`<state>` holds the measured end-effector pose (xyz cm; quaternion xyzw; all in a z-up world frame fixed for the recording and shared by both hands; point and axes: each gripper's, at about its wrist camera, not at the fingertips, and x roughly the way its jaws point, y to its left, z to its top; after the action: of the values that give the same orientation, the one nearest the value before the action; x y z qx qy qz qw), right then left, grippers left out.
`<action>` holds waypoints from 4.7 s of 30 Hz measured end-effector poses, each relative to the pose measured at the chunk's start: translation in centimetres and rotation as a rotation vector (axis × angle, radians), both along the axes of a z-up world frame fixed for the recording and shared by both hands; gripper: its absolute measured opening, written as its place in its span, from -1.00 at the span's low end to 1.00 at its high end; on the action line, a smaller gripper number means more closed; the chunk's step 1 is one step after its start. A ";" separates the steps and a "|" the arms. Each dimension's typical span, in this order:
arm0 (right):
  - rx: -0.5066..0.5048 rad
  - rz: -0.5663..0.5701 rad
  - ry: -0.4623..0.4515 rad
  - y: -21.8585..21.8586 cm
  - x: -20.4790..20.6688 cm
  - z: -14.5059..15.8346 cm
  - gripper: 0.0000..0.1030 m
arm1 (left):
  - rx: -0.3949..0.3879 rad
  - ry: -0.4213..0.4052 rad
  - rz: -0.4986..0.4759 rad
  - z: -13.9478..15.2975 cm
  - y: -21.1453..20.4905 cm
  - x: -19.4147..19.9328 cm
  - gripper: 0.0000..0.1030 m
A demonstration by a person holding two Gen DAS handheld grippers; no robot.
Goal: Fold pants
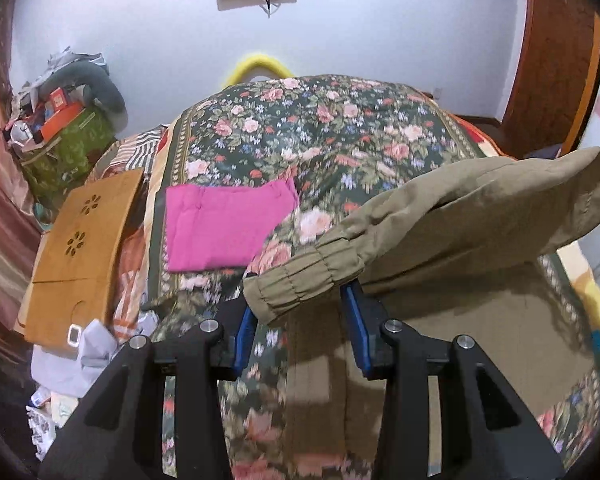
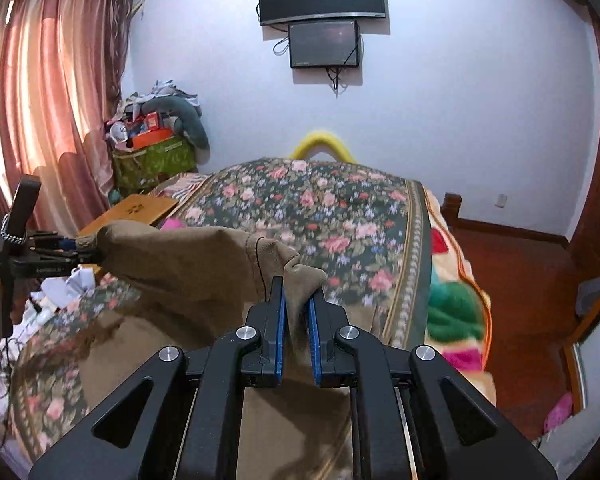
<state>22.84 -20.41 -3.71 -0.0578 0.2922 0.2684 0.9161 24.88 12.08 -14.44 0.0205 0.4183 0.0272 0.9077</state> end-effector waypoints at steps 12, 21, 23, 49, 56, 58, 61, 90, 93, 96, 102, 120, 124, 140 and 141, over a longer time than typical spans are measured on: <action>-0.043 -0.003 0.133 -0.9 -6.0 -5.9 -0.82 | -0.060 0.092 0.011 -4.1 0.4 -5.2 -0.21; -0.050 -0.045 0.238 -2.4 -8.7 -9.5 -0.75 | -0.040 0.141 0.015 -6.7 -0.7 -8.4 -0.21; -0.058 -0.050 0.253 -2.5 -9.3 -9.9 -0.68 | -0.031 0.152 0.020 -7.0 -0.8 -8.9 -0.21; -0.102 0.072 0.190 1.7 -11.1 -7.6 0.23 | 0.224 0.141 -0.174 -6.5 -9.3 -7.6 0.94; -0.136 0.205 0.224 6.0 -10.1 -9.3 0.23 | 0.205 0.125 -0.218 -5.4 -10.2 -5.9 0.94; -0.147 0.230 0.225 7.2 -9.7 -9.6 0.23 | 0.198 0.113 -0.226 -4.9 -10.4 -5.6 0.94; -0.159 0.264 0.216 8.6 -9.2 -9.8 0.23 | 0.165 0.094 -0.241 -4.1 -10.5 -5.2 0.92; -0.165 0.314 0.189 9.2 -11.2 -9.6 -0.76 | 0.051 0.149 -0.290 -5.3 -11.5 -8.4 -0.54; -0.145 0.303 0.224 8.5 -11.2 -9.5 -0.68 | 0.004 0.170 -0.279 -5.2 -10.9 -8.7 -0.30; -0.109 0.292 0.250 7.5 -11.2 -9.1 -0.61 | -0.051 0.173 -0.264 -4.6 -10.0 -9.3 -0.11; -0.014 0.262 0.198 6.5 -11.6 -6.6 -0.43 | -0.155 0.096 -0.234 -1.5 -8.5 -10.3 -0.11; 0.001 0.155 0.398 6.7 -7.9 -11.5 -0.31 | -0.169 0.193 -0.141 -7.0 -6.9 -5.3 -0.02; 0.002 0.110 0.414 4.2 -8.2 -11.4 -0.30 | -0.117 0.171 -0.126 -6.9 -6.4 -6.1 -0.02; 0.057 -0.098 0.492 -5.1 -10.0 -12.8 -0.24 | -0.109 0.147 -0.089 -7.0 -5.4 -8.1 0.01; 0.080 -0.108 0.496 -5.6 -10.1 -12.9 -0.24 | -0.113 0.149 -0.087 -6.9 -5.4 -8.2 0.01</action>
<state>12.72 -26.05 -16.59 0.0618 0.4997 0.2364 0.8310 16.69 6.71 -21.36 -0.0105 0.4842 -0.0376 0.8741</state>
